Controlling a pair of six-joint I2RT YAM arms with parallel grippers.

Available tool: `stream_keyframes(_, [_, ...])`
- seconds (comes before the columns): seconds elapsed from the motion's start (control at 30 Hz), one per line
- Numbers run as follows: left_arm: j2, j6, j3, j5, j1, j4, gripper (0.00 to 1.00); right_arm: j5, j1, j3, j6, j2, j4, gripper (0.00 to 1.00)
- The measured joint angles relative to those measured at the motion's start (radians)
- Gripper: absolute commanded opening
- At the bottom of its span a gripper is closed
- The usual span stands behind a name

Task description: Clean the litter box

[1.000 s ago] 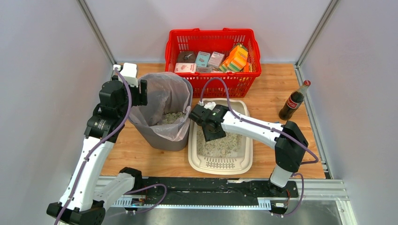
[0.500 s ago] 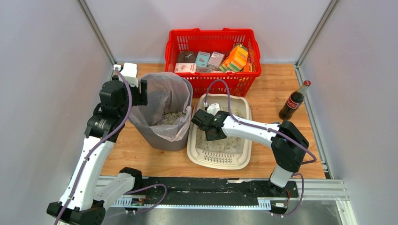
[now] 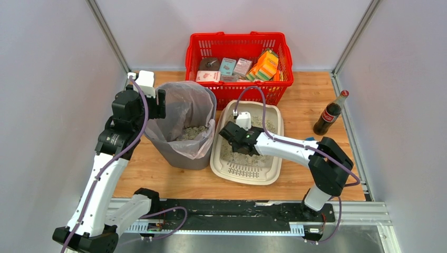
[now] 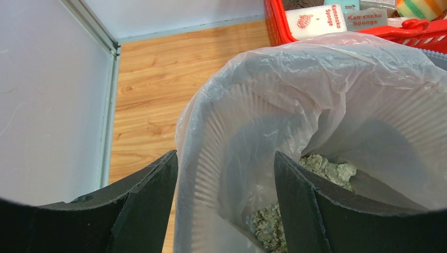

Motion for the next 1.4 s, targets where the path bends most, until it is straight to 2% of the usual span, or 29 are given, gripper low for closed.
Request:
stream_keyframes(0.97, [0.0, 0.0, 0.0, 0.0, 0.0, 0.0, 0.75, 0.145, 0.007, -0.15, -0.09, 0.028, 0.312, 0.0])
stream_keyframes(1.17, [0.0, 0.0, 0.0, 0.001, 0.0, 0.0, 0.75, 0.148, 0.007, -0.246, -0.09, 0.029, 0.467, 0.0])
stream_keyframes(1.4, [0.0, 0.0, 0.0, 0.003, 0.0, 0.0, 0.75, 0.143, 0.006, -0.391, -0.118, 0.013, 0.729, 0.0])
